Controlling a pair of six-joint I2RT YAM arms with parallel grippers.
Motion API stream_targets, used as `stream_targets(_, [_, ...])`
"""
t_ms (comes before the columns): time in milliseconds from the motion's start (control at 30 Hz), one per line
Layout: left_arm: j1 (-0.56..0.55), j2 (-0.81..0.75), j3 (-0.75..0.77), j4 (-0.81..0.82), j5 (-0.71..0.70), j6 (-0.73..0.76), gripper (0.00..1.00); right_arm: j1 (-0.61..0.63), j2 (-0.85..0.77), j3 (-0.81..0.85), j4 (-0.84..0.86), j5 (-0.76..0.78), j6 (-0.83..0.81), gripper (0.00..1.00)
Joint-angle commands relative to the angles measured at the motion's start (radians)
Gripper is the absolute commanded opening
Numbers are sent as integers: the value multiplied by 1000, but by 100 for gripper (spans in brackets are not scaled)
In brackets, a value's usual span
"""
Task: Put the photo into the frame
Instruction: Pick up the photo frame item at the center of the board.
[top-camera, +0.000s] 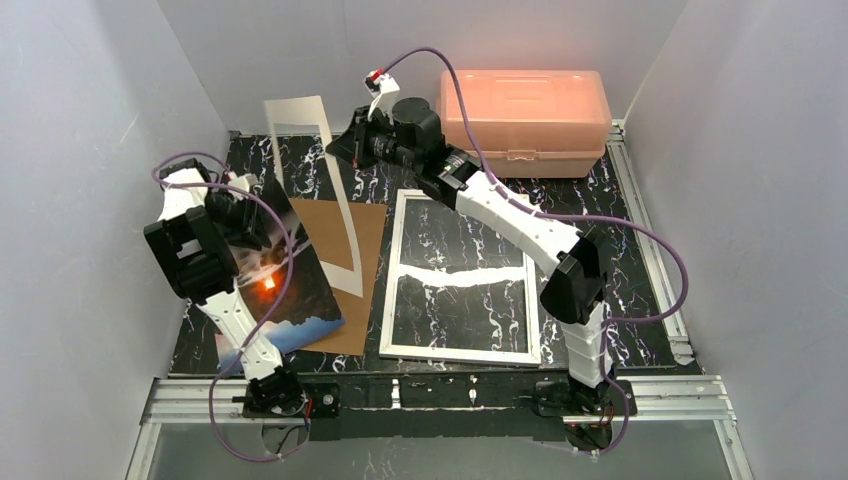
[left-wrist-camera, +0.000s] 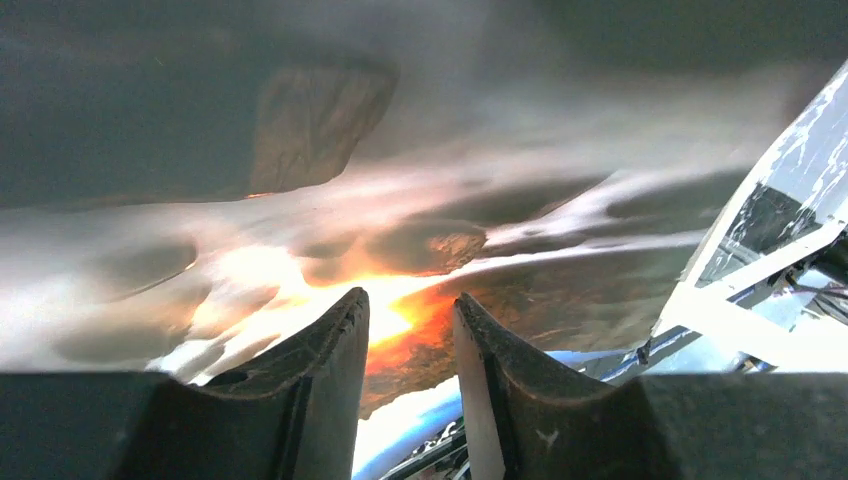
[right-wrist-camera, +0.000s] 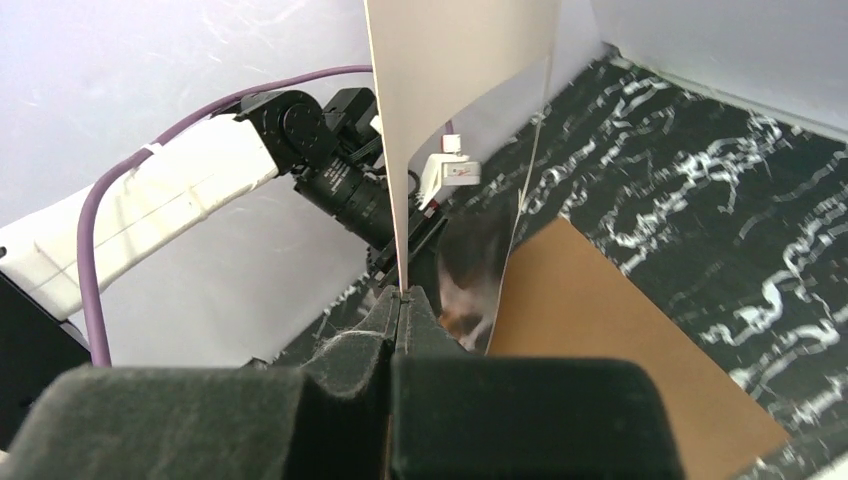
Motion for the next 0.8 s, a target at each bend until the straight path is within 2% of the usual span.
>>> stream_targets(0, [-25,-15,-102,67,-49,24,34,-10,-98,52,-158,51,-47,1])
stream_targets(233, [-57,-32,-82,84,-2,-9,36,-13,-192,65,-295,72,-19,1])
stream_targets(467, [-65,-50,-22,67,22,-23,40,-14,-351,-28,-318,94,1,1])
stream_targets(767, [-96,-52,-44,110,-6,-48,41,-14,-515,-122,-389,12,102,1])
